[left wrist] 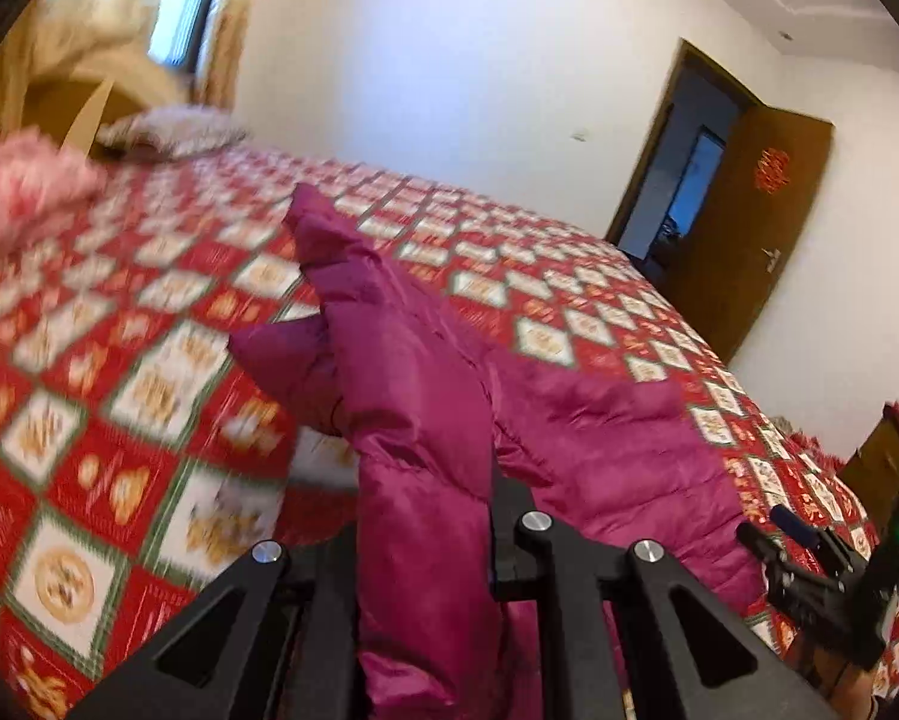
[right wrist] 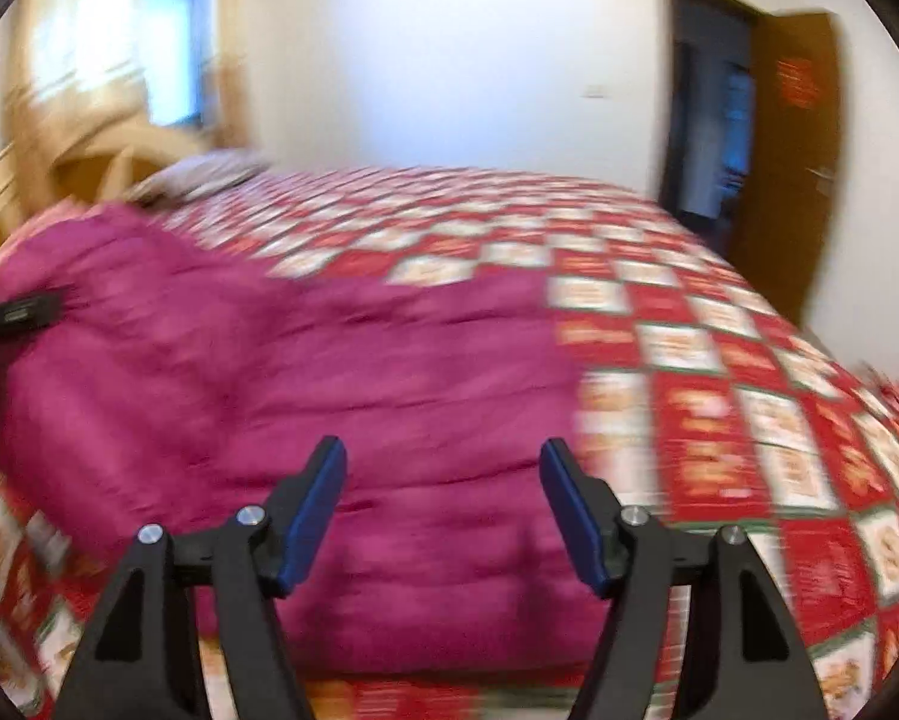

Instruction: Fold large clothes

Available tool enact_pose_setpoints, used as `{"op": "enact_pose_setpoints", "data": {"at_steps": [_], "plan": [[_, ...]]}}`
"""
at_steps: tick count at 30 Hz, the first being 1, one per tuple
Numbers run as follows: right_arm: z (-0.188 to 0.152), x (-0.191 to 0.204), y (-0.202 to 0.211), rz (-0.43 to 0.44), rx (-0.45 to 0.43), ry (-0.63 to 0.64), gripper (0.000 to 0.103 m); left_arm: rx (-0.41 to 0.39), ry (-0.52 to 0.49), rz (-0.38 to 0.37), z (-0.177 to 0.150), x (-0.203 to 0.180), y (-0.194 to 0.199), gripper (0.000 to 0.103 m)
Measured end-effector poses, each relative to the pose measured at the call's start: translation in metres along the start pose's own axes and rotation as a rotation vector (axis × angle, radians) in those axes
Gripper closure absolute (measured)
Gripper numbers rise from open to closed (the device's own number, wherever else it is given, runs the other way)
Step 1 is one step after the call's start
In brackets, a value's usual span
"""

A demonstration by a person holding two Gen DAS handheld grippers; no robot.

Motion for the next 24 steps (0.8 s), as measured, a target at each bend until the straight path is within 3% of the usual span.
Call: {"op": "enact_pose_setpoints", "data": {"at_steps": [2,7,10,14,17,22,23,24], "plan": [[-0.002,-0.042,-0.008,-0.077,0.024,-0.079,0.033,-0.014,-0.056,-0.012,0.011,-0.031,-0.001,0.093],[-0.018,-0.109,-0.006,-0.137,0.056,-0.236,0.033,-0.016,-0.261,-0.020,0.008,-0.124,-0.026,0.093],[-0.027,-0.134,-0.002,-0.144,0.073,-0.295,0.033,-0.017,-0.424,0.003,-0.019,-0.181,-0.056,0.093],[-0.043,-0.152,-0.002,-0.136,0.106,-0.341,0.033,0.045,-0.546,-0.012,-0.064,-0.224,-0.098,0.092],[-0.051,-0.164,-0.010,-0.131,0.134,-0.360,0.033,0.073,-0.634,-0.027,-0.094,-0.248,-0.120,0.086],[-0.058,-0.179,-0.016,-0.150,0.158,-0.377,0.033,0.018,-0.724,-0.011,-0.103,-0.277,-0.090,0.075],[-0.057,-0.183,-0.016,-0.158,0.157,-0.381,0.033,-0.010,-0.723,-0.035,-0.098,-0.281,-0.076,0.065],[-0.055,-0.186,-0.015,-0.168,0.155,-0.381,0.033,-0.044,-0.722,-0.070,-0.094,-0.284,-0.060,0.048]]}}
Point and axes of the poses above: each gripper's, at about its wrist camera, not at the fingertips, and y roughly against the way its jaws point, x to its left, z to its top, the point moved 1 cm from there along -y, roughly the way its jaws point, and after that the axes turned 5 degrees about y, right-handed, at the moved point
